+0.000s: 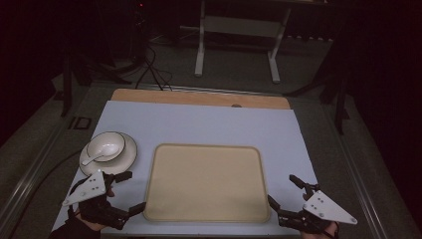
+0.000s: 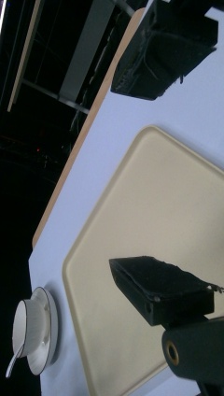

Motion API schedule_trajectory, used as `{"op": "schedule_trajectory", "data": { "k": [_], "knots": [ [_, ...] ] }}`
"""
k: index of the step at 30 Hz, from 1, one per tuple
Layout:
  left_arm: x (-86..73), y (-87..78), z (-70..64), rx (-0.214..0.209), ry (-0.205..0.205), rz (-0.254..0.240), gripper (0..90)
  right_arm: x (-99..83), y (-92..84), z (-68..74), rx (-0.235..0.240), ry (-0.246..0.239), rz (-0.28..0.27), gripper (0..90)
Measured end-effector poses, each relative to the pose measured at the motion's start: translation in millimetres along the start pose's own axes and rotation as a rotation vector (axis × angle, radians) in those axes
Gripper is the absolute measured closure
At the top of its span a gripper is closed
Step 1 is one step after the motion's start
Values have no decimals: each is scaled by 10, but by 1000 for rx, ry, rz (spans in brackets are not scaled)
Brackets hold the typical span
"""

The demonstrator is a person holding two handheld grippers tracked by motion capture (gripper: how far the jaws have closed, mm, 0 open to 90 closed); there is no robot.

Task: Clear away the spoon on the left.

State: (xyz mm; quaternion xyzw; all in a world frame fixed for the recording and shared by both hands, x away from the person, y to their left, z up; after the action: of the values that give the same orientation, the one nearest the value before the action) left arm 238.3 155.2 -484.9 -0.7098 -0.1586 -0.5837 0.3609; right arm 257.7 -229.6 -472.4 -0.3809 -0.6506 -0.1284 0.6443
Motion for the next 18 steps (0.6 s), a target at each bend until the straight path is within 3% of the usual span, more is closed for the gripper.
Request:
{"op": "schedule_trajectory", "data": {
  "k": [5, 6, 11, 18],
  "knots": [
    [103, -61, 50, 23, 8, 10, 6, 10, 4, -11, -4, 6, -5, 135],
    [122, -75, 42, 8, 5, 19, 7, 10, 7, -11, -6, 4, -4, 135],
    [227, -134, 67, 33, 37, 43, 17, 14, 30, -6, -1, -4, -4, 135],
    [358, -209, 181, 92, 40, 51, 29, 21, 33, -7, 1, -2, -7, 134]
  ]
}}
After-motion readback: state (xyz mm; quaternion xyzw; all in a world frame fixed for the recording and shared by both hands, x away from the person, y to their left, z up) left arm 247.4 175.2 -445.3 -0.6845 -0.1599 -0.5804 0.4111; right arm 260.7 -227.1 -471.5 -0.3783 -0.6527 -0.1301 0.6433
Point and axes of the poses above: each handheld gripper's, and its own axes: y roughly forward along the jaws, x roughly out of its top, z roughly to its left, the point moved 10 cm from there along y, roughly forward along the jaws, and after that the axes turned 9 degrees about x, right-handed, at the moved point
